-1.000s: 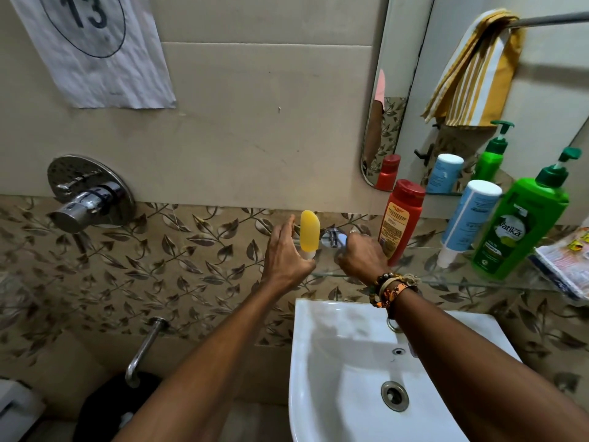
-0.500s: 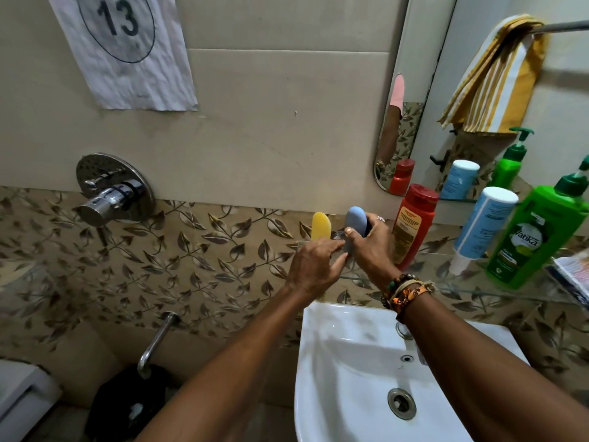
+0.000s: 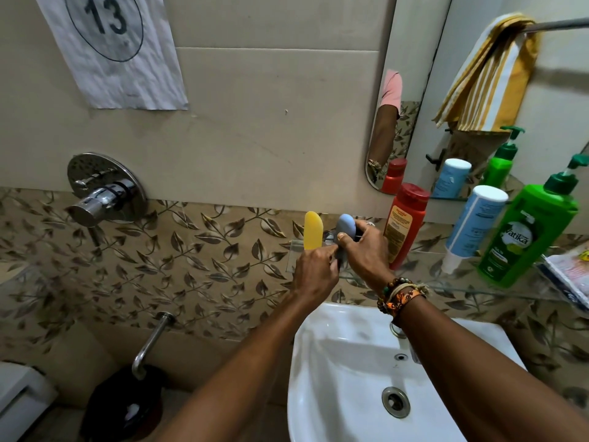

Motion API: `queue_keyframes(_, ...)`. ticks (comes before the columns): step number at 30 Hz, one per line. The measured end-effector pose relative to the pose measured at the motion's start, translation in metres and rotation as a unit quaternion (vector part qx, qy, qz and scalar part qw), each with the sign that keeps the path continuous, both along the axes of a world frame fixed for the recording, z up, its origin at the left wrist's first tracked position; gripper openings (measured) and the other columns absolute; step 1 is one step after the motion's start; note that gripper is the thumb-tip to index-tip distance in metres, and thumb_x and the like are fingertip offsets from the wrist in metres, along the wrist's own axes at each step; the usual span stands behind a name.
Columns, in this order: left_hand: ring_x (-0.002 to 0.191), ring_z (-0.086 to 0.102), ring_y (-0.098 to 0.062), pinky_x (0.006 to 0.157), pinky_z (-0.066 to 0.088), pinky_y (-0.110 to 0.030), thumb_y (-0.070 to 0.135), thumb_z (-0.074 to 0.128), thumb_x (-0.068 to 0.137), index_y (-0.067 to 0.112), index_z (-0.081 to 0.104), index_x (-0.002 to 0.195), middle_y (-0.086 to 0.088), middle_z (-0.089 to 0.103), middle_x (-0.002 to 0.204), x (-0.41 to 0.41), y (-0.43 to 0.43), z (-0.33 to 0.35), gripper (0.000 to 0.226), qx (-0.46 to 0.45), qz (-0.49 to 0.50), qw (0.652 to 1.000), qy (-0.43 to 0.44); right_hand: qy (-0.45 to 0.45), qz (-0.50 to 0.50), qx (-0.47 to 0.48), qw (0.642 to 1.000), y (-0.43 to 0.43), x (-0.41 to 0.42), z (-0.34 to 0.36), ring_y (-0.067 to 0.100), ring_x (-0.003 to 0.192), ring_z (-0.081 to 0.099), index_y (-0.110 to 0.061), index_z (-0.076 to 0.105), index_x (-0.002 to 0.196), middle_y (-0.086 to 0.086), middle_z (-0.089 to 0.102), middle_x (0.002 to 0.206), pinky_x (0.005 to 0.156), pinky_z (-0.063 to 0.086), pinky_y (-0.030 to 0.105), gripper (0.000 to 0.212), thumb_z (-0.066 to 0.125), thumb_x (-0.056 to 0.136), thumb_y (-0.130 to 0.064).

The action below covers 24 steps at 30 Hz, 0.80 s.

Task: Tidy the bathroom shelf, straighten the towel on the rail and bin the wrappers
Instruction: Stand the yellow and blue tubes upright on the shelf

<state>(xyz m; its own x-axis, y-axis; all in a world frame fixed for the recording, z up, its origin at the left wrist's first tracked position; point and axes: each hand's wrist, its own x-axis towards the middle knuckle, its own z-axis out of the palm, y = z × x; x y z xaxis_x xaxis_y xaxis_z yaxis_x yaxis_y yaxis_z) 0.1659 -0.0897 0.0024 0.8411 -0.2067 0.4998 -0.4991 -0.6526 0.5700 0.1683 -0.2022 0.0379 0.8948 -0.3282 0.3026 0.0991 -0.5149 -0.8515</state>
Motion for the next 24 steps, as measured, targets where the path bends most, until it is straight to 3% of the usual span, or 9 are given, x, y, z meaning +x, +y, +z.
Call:
queue_keyframes(4, 0.067, 0.060, -0.021, 0.062, 0.042, -0.027, 0.011, 0.063, 0.092, 0.010, 0.072, 0.097, -0.010, 0.073, 0.082, -0.001, -0.006, -0.004, 0.011, -0.001, 0.010, 1.000, 0.020, 0.006, 0.000, -0.010, 1.000, 0.001, -0.001, 0.000, 0.023, 0.087, 0.067, -0.010, 0.067, 0.113, 0.003, 0.068, 0.093, 0.079, 0.060, 0.046, 0.025, 0.067, 0.087, -0.014)
queue_keyframes(7, 0.066, 0.060, -0.021, 0.062, 0.048, -0.031, 0.010, 0.064, 0.090, 0.010, 0.072, 0.093, -0.009, 0.073, 0.081, 0.000, -0.007, -0.006, 0.009, -0.005, 0.014, 1.000, 0.014, 0.013, 0.000, -0.023, 1.000, 0.000, -0.003, -0.002, 0.022, 0.087, 0.068, -0.010, 0.067, 0.114, 0.004, 0.069, 0.095, 0.079, 0.060, 0.044, 0.027, 0.067, 0.088, -0.015)
queue_keyframes(12, 0.071, 0.065, -0.025, 0.063, 0.051, -0.033, 0.009, 0.063, 0.089, 0.011, 0.071, 0.094, -0.008, 0.074, 0.083, 0.001, -0.007, -0.008, 0.010, -0.009, 0.015, 1.000, 0.013, 0.014, 0.006, -0.046, 0.999, -0.001, -0.006, -0.002, 0.021, 0.091, 0.068, -0.009, 0.063, 0.124, 0.006, 0.071, 0.104, 0.080, 0.060, 0.036, 0.037, 0.067, 0.089, -0.017)
queue_keyframes(15, 0.067, 0.059, -0.021, 0.062, 0.047, -0.032, 0.008, 0.062, 0.089, 0.009, 0.069, 0.090, -0.010, 0.072, 0.082, -0.003, -0.007, -0.006, 0.007, -0.012, 0.018, 1.000, 0.005, 0.003, 0.002, -0.056, 0.998, -0.001, -0.010, -0.002, 0.019, 0.096, 0.065, -0.010, 0.060, 0.127, 0.006, 0.069, 0.112, 0.085, 0.058, 0.038, 0.042, 0.069, 0.087, -0.022)
queue_keyframes(18, 0.063, 0.049, -0.017, 0.058, 0.041, -0.029, 0.004, 0.060, 0.089, 0.008, 0.069, 0.088, -0.010, 0.068, 0.077, -0.008, -0.006, -0.006, 0.010, -0.027, 0.035, 0.998, -0.035, -0.037, -0.033, -0.081, 0.995, -0.001, -0.019, 0.002, 0.016, 0.105, 0.059, -0.009, 0.054, 0.133, 0.008, 0.064, 0.123, 0.091, 0.052, 0.033, 0.052, 0.069, 0.088, -0.031)
queue_keyframes(21, 0.063, 0.058, -0.024, 0.056, 0.046, -0.030, -0.001, 0.064, 0.083, 0.008, 0.071, 0.090, -0.009, 0.067, 0.075, -0.014, -0.003, -0.002, 0.013, -0.042, 0.034, 0.994, -0.100, -0.091, -0.054, -0.118, 0.987, -0.002, -0.031, 0.005, 0.023, 0.115, 0.058, -0.007, 0.050, 0.138, 0.012, 0.061, 0.128, 0.095, 0.051, 0.037, 0.058, 0.062, 0.092, -0.042)
queue_keyframes(24, 0.078, 0.066, -0.025, 0.068, 0.052, -0.029, -0.002, 0.069, 0.080, 0.004, 0.072, 0.100, -0.011, 0.071, 0.088, -0.014, -0.001, 0.009, 0.020, -0.052, 0.002, 0.987, -0.150, -0.144, -0.071, -0.138, 0.977, -0.006, -0.044, 0.009, 0.024, 0.118, 0.057, -0.009, 0.050, 0.138, 0.011, 0.060, 0.130, 0.096, 0.050, 0.042, 0.054, 0.054, 0.097, -0.044)
